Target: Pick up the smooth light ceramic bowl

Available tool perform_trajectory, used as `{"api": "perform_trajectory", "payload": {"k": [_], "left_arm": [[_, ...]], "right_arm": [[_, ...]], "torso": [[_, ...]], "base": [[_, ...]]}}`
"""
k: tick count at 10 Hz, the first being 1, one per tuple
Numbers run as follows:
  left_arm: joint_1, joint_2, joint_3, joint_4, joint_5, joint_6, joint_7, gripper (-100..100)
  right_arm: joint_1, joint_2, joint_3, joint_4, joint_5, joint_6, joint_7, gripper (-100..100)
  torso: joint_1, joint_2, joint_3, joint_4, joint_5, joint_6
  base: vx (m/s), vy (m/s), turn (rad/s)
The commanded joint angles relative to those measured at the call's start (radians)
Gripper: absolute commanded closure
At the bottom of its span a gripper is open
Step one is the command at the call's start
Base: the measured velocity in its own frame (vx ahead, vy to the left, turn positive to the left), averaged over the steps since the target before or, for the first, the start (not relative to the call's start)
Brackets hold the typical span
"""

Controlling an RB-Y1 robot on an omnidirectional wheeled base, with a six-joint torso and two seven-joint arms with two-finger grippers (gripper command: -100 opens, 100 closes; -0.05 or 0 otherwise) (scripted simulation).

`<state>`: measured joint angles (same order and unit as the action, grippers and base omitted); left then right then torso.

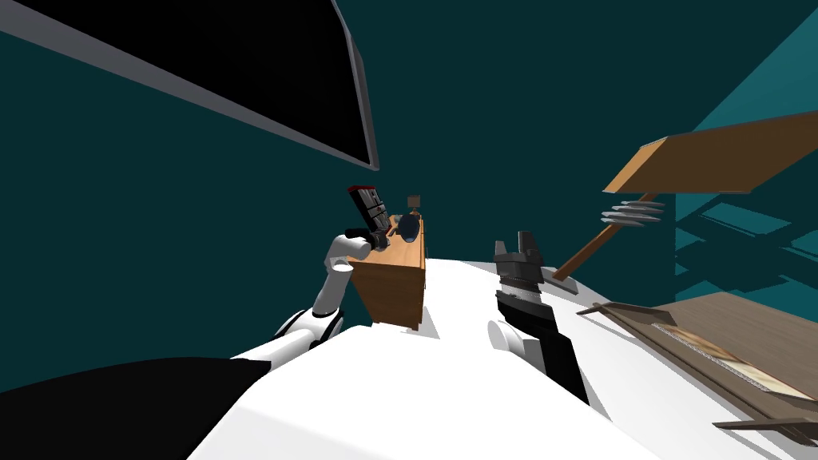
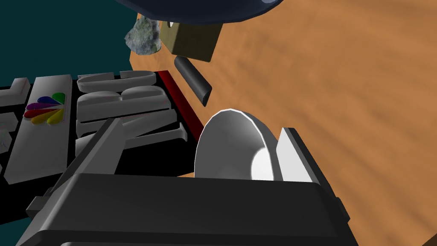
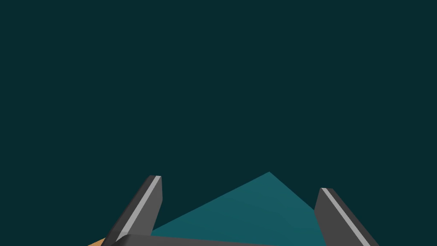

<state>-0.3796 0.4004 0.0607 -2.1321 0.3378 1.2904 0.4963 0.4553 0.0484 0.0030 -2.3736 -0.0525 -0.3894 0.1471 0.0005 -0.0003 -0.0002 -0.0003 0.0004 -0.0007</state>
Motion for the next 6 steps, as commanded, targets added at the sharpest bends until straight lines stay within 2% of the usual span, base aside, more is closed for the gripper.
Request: {"api": "perform_trajectory", "payload": {"k": [1, 2, 3, 5, 6], "left_arm": [[-0.024, 0.01, -0.002, 0.017, 0.018, 0.05, 0.009, -100], [-0.024, 0.01, -0.002, 0.017, 0.018, 0.075, 0.009, -100], [-0.048, 0.02, -0.003, 0.031, 0.035, 0.101, 0.019, -100], [-0.048, 0.02, -0.003, 0.031, 0.035, 0.147, 0.019, -100], [-0.071, 0.03, -0.005, 0.045, 0.051, 0.181, 0.028, -100]], "right_arm": [[0.0, 0.0, 0.0, 0.0, 0.0, 0.0, 0.0, 0], [0.0, 0.0, 0.0, 0.0, 0.0, 0.0, 0.0, 0], [0.0, 0.0, 0.0, 0.0, 0.0, 0.0, 0.0, 0], [0.0, 0.0, 0.0, 0.0, 0.0, 0.0, 0.0, 0], [0.0, 0.0, 0.0, 0.0, 0.0, 0.0, 0.0, 0]], "torso": [[0.0, 0.0, 0.0, 0.0, 0.0, 0.0], [0.0, 0.0, 0.0, 0.0, 0.0, 0.0], [0.0, 0.0, 0.0, 0.0, 0.0, 0.0], [0.0, 0.0, 0.0, 0.0, 0.0, 0.0], [0.0, 0.0, 0.0, 0.0, 0.0, 0.0]], "base": [[0.005, 0.012, -0.04], [0.004, 0.015, -0.027], [0.003, 0.02, -0.039], [0.004, 0.013, -0.008], [0.004, 0.011, -0.035]]}}
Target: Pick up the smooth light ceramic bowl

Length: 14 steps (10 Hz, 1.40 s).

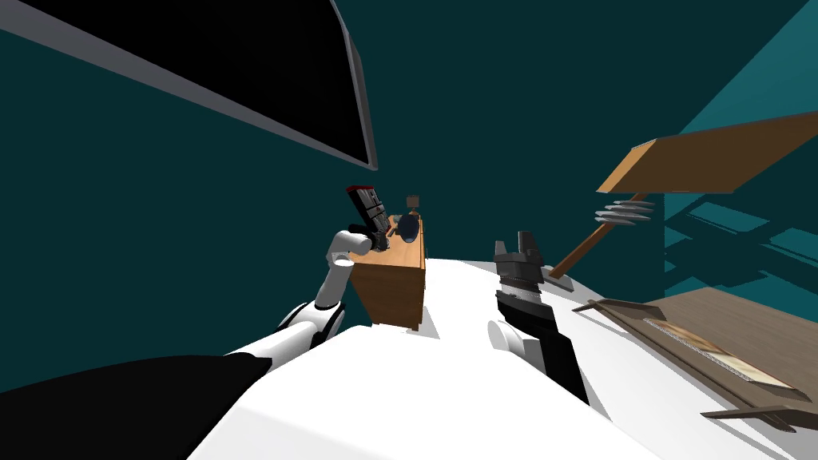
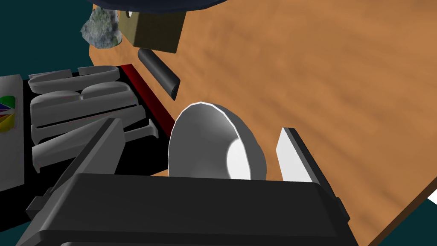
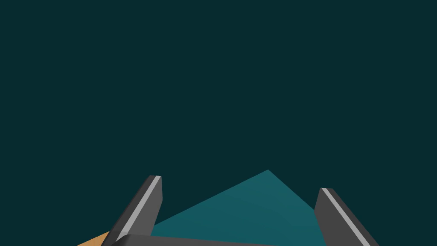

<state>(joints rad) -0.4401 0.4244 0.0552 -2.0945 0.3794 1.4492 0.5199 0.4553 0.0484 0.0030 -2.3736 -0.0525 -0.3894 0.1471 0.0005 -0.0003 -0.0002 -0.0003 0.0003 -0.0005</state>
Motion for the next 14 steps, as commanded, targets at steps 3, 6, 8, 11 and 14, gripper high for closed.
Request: {"api": "perform_trajectory", "payload": {"k": [3, 6, 8, 11, 14], "left_arm": [[-0.032, 0.015, -0.001, 0.021, 0.024, 0.105, 0.013, -100], [-0.052, 0.026, -0.003, 0.035, 0.038, 0.174, 0.02, -100], [-0.07, 0.036, -0.004, 0.048, 0.051, 0.23, 0.027, -100], [-0.1, 0.058, -0.007, 0.073, 0.073, 0.317, 0.039, -100], [-0.112, 0.069, -0.008, 0.085, 0.082, 0.376, 0.044, -100]], "right_arm": [[0.0, 0.0, 0.0, 0.0, 0.0, 0.0, 0.0, 0], [0.0, 0.0, 0.0, 0.0, 0.0, 0.0, 0.0, 0], [0.0, 0.0, 0.0, 0.0, 0.0, 0.0, 0.0, 0], [0.0, 0.0, 0.0, 0.0, 0.0, 0.0, 0.0, 0], [0.0, 0.0, 0.0, 0.0, 0.0, 0.0, 0.0, 0]], "torso": [[0.001, 0.0, 0.0, 0.0, 0.0, 0.0], [0.0, 0.0, 0.0, 0.0, 0.0, 0.0], [0.001, -0.001, -0.001, 0.0, 0.0, 0.0], [0.001, -0.001, 0.0, 0.0, 0.0, 0.0], [0.001, -0.001, -0.001, 0.0, 0.0, 0.0]], "base": [[0.007, 0.02, -0.029], [0.006, 0.012, -0.018], [0.02, 0.025, -0.027], [0.018, 0.023, -0.024], [0.024, 0.021, -0.02]]}}
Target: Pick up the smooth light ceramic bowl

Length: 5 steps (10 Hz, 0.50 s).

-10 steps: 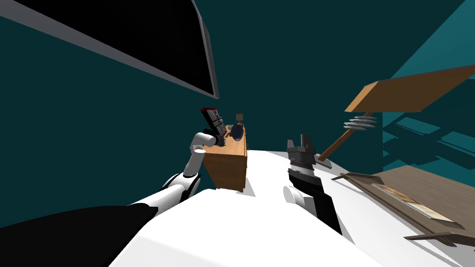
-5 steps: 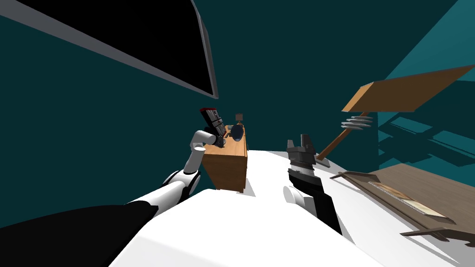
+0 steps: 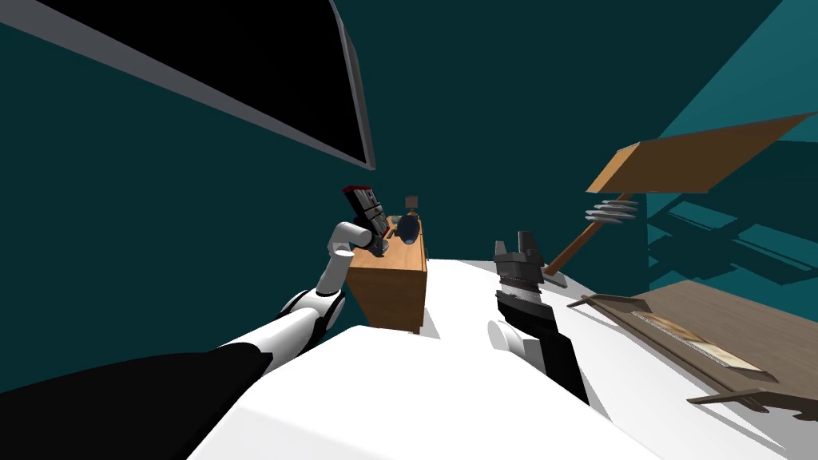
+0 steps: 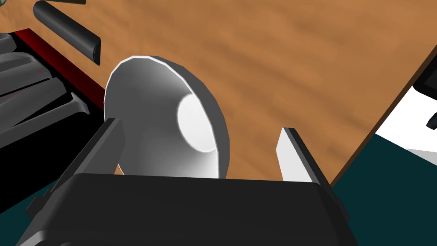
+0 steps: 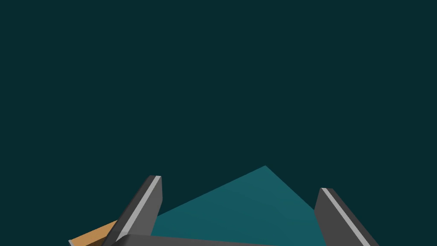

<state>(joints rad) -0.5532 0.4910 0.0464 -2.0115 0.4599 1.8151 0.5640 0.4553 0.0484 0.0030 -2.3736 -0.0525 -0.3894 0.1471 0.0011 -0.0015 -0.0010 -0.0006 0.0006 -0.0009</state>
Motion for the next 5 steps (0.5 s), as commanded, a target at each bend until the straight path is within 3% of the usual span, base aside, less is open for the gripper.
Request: {"api": "perform_trajectory", "payload": {"k": [1, 5], "left_arm": [[-0.009, 0.012, -0.001, 0.012, 0.009, 0.05, 0.003, -100], [-0.024, 0.035, -0.005, 0.037, 0.024, 0.148, 0.01, -100]], "right_arm": [[0.0, 0.0, 0.0, 0.0, 0.0, 0.0, 0.0, 0], [0.0, 0.0, 0.0, 0.0, 0.0, 0.0, 0.0, 0]], "torso": [[0.0, 0.0, 0.0, 0.0, 0.0, 0.0], [0.0, 0.0, 0.0, 0.0, 0.0, 0.0]], "base": [[0.032, 0.022, -0.028], [0.029, 0.025, -0.02]]}}
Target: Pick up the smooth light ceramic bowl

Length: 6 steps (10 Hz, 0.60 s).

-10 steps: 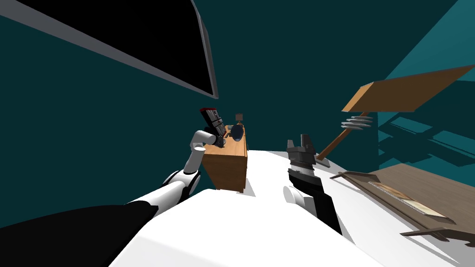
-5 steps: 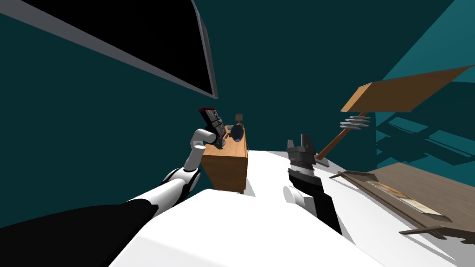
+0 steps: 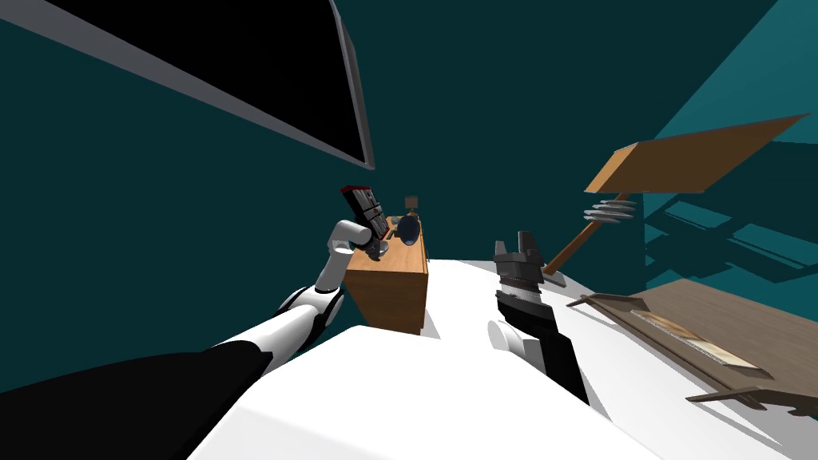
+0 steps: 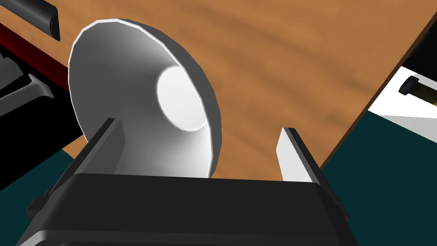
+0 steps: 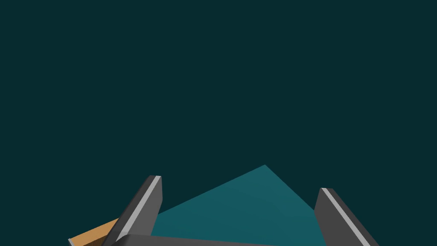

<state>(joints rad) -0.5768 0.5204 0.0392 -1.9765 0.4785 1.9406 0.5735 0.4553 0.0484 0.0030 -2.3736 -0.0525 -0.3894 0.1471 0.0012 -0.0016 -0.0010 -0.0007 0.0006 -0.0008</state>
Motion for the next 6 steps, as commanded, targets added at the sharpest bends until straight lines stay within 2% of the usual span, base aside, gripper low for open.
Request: {"api": "perform_trajectory", "payload": {"k": [1, 2, 3, 4, 5, 6], "left_arm": [[0.0, 0.01, 0.001, 0.008, 0.008, 0.043, 0.001, -100], [0.002, 0.011, 0.0, 0.011, 0.009, 0.055, 0.002, -100], [-0.001, 0.009, -0.001, 0.013, 0.006, 0.042, 0.001, -100], [-0.001, 0.009, -0.002, 0.014, 0.006, 0.045, 0.001, 0], [0.008, 0.005, -0.006, 0.042, -0.006, 0.009, -0.012, -100], [0.012, 0.002, -0.009, 0.057, -0.012, -0.008, -0.019, -100]], "right_arm": [[0.0, 0.0, 0.0, 0.0, 0.0, 0.0, 0.0, 0], [0.0, 0.0, 0.0, 0.0, 0.0, 0.0, 0.0, 0], [0.0, 0.0, 0.0, 0.0, 0.0, 0.0, 0.0, 0], [0.0, 0.0, 0.0, 0.0, 0.0, 0.0, 0.0, 0], [0.0, 0.0, 0.0, 0.0, 0.0, 0.0, 0.0, 0], [0.0, 0.0, 0.0, 0.0, 0.0, 0.0, 0.0, 0]], "torso": [[0.0, 0.0, 0.0, 0.0, 0.0, 0.0], [0.0, 0.0, 0.0, 0.0, 0.0, 0.0], [-0.001, 0.0, 0.0, 0.0, 0.0, 0.0], [-0.001, 0.001, 0.0, 0.0, 0.0, 0.0], [-0.001, 0.001, 0.001, 0.0, 0.0, 0.0], [-0.002, 0.001, 0.001, 0.0, 0.0, 0.0]], "base": [[0.027, 0.019, -0.021], [0.024, 0.011, -0.008], [0.01, 0.004, 0.0], [0.0, 0.0, 0.0], [0.0, 0.0, 0.0], [0.0, -0.007, -0.013]]}}
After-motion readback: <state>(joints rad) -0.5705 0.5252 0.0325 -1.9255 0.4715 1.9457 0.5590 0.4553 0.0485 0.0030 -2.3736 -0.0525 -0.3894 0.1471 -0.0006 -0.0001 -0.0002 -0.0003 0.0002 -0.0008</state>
